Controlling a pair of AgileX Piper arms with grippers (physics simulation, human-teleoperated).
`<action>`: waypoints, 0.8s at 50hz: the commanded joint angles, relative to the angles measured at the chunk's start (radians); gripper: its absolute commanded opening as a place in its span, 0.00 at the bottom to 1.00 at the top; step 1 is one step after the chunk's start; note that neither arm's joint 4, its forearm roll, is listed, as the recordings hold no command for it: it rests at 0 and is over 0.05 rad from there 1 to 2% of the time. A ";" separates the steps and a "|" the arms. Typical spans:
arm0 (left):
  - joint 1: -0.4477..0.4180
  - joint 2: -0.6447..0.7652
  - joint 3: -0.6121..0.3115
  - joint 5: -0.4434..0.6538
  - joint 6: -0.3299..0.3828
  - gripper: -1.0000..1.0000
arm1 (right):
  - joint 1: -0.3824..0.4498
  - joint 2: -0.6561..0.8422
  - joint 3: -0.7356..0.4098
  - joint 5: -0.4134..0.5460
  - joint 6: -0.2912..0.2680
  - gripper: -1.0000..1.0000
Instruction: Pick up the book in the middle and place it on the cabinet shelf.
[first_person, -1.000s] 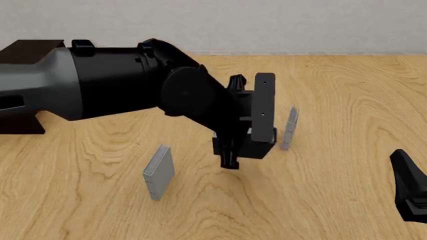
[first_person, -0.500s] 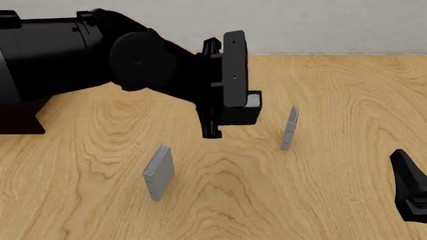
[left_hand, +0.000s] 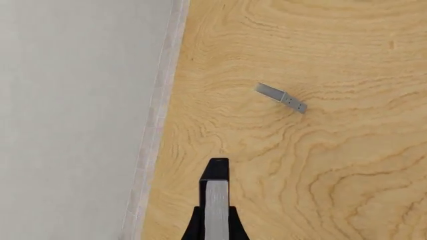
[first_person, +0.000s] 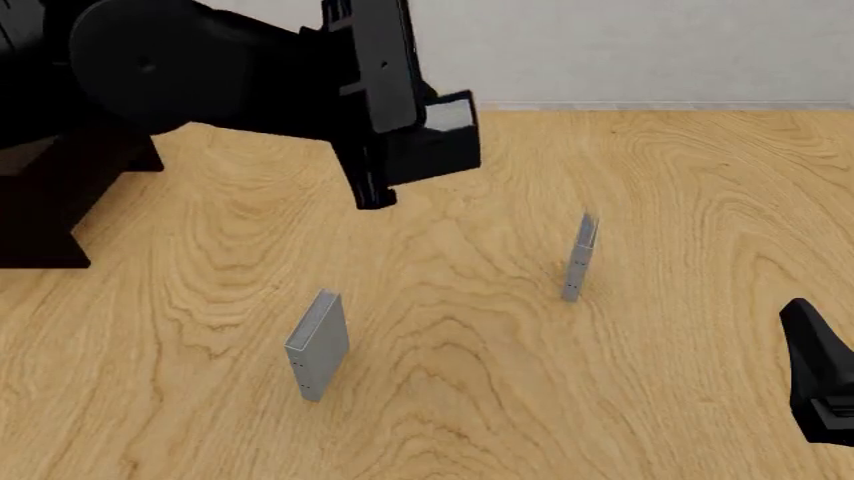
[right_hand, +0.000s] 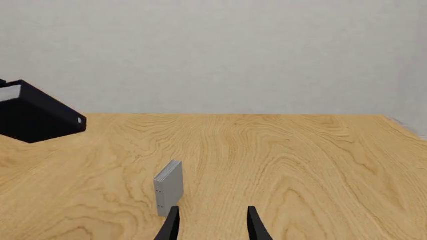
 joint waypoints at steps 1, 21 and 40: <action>0.079 -0.043 -0.001 -0.051 -0.009 0.00 | 0.000 0.000 0.000 0.000 0.000 1.00; 0.238 -0.054 -0.009 -0.122 0.037 0.00 | 0.000 0.000 0.000 0.000 0.000 1.00; 0.375 -0.079 0.015 -0.256 0.130 0.00 | 0.000 0.000 0.000 0.000 0.000 1.00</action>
